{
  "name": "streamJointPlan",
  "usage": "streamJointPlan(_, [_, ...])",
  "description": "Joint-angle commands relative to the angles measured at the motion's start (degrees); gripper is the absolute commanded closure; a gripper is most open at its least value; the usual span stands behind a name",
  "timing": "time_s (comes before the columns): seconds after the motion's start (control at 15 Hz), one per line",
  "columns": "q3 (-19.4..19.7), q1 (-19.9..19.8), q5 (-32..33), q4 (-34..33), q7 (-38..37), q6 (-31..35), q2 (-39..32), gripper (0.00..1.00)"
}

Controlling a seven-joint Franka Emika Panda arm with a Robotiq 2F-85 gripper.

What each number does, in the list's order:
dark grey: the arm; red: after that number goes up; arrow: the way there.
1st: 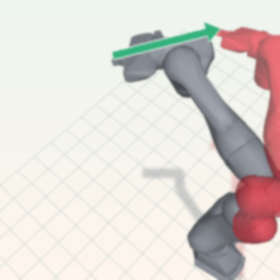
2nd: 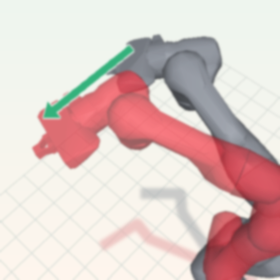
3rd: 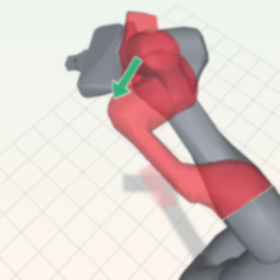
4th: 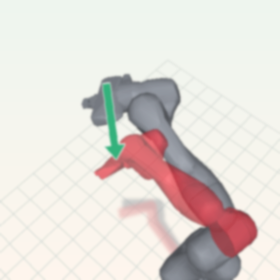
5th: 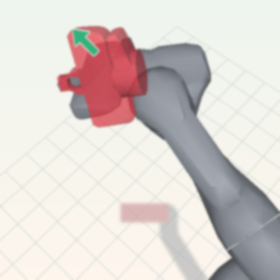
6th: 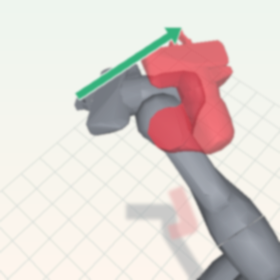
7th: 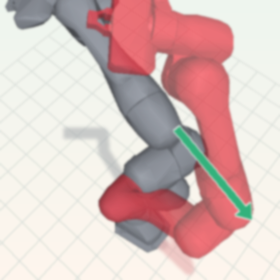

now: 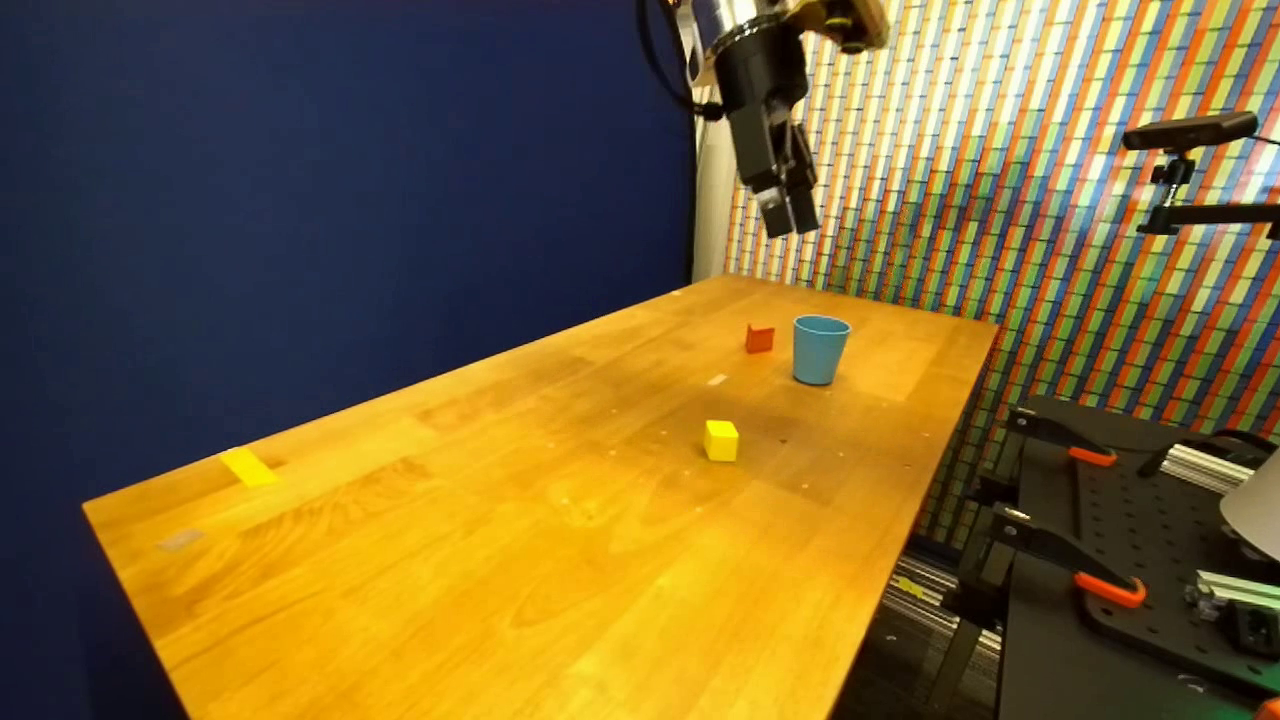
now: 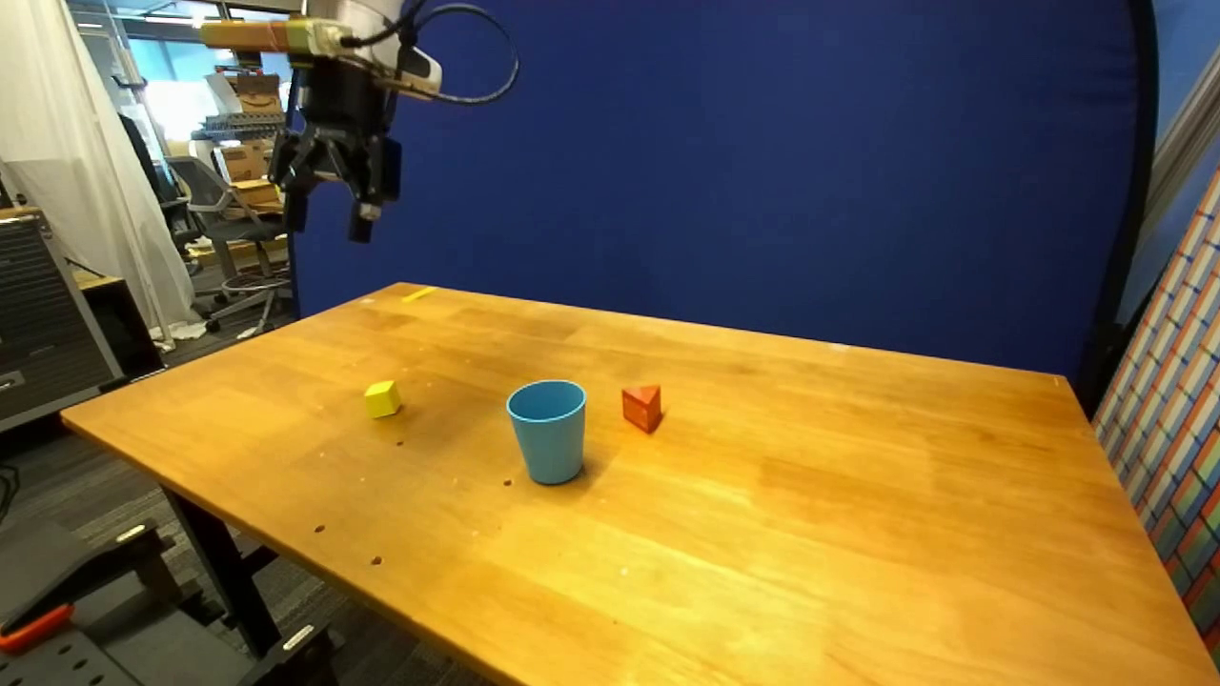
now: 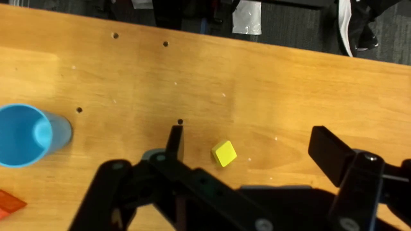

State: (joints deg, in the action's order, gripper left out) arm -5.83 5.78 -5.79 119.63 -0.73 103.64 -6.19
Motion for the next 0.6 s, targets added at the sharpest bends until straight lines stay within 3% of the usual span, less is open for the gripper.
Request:
streamJointPlan(0.0, [-1.73, 3.13, 1.99, -4.57, -6.92, 9.02, -8.61, 0.0])
streamJointPlan(0.27, [-1.26, 6.61, 5.9, -5.48, -14.01, 14.78, -14.97, 0.0])
streamJointPlan(0.53, [-0.53, 7.5, 6.46, -4.77, -16.92, 16.61, -19.04, 0.0])
